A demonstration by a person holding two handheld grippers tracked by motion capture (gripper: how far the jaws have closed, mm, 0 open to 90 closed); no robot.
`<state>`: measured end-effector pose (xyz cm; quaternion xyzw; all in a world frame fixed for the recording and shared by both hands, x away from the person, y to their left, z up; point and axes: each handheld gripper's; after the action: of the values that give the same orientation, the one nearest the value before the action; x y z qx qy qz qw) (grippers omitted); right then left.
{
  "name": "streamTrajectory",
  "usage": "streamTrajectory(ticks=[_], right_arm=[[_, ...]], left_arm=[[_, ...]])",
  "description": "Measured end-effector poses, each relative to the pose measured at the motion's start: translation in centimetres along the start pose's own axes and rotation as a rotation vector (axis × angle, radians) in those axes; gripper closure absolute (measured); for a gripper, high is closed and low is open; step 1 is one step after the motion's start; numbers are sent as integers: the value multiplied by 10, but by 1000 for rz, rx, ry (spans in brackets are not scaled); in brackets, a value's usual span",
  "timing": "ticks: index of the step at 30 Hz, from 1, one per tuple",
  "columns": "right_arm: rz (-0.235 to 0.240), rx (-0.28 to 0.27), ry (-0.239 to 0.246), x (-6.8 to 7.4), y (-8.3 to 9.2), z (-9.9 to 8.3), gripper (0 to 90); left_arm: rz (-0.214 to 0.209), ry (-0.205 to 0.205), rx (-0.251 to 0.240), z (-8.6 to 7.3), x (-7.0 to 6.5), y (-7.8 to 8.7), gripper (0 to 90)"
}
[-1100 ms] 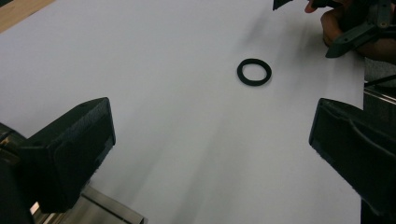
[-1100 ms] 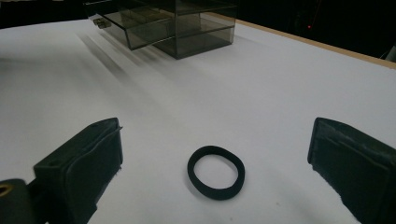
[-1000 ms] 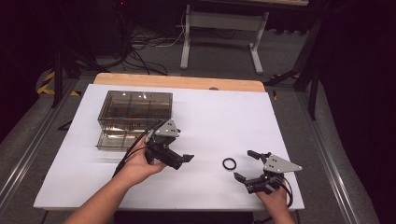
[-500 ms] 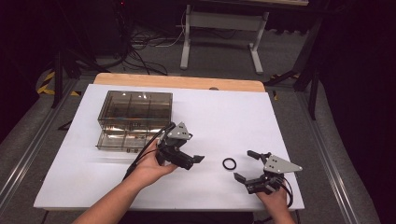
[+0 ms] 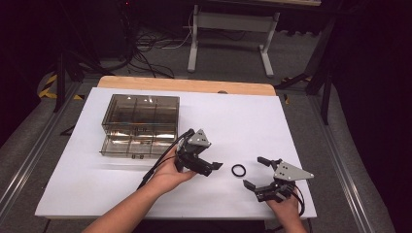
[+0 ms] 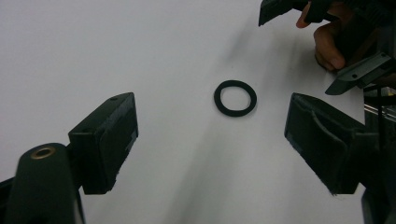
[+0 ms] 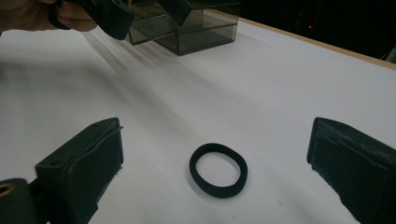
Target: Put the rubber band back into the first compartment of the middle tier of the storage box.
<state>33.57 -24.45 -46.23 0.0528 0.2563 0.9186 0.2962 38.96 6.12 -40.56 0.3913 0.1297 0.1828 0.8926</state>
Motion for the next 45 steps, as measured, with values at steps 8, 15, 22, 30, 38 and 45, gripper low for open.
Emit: streamTrajectory(ticks=[8,15,22,30,38,45], right_arm=[[6,-6,-5,-1,0,0,44],[11,-7,-6,-1,0,0,45],[12,-8,-5,-1,0,0,45],[14,-7,-7,-1,1,0,45],[14,-7,-5,-1,1,0,45],[14,-8,-2,-1,1,-1,46]], left_arm=[[-2,1,28,5,-3,-22,201],[-6,-7,46,10,-8,-40,220],[-1,1,44,15,-10,-53,234],[-7,30,38,16,-8,-67,256],[-14,31,42,16,-10,-81,285],[-4,29,47,14,-12,-89,307]])
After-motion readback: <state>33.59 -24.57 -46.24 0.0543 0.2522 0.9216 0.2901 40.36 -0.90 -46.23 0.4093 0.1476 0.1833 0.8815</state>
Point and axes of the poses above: each handheld gripper's, and its own axes: y roughly backward along the jaws, z roughly out of its top, x roughly to its left, and after that the axes turned 11 degrees about x, right-handed
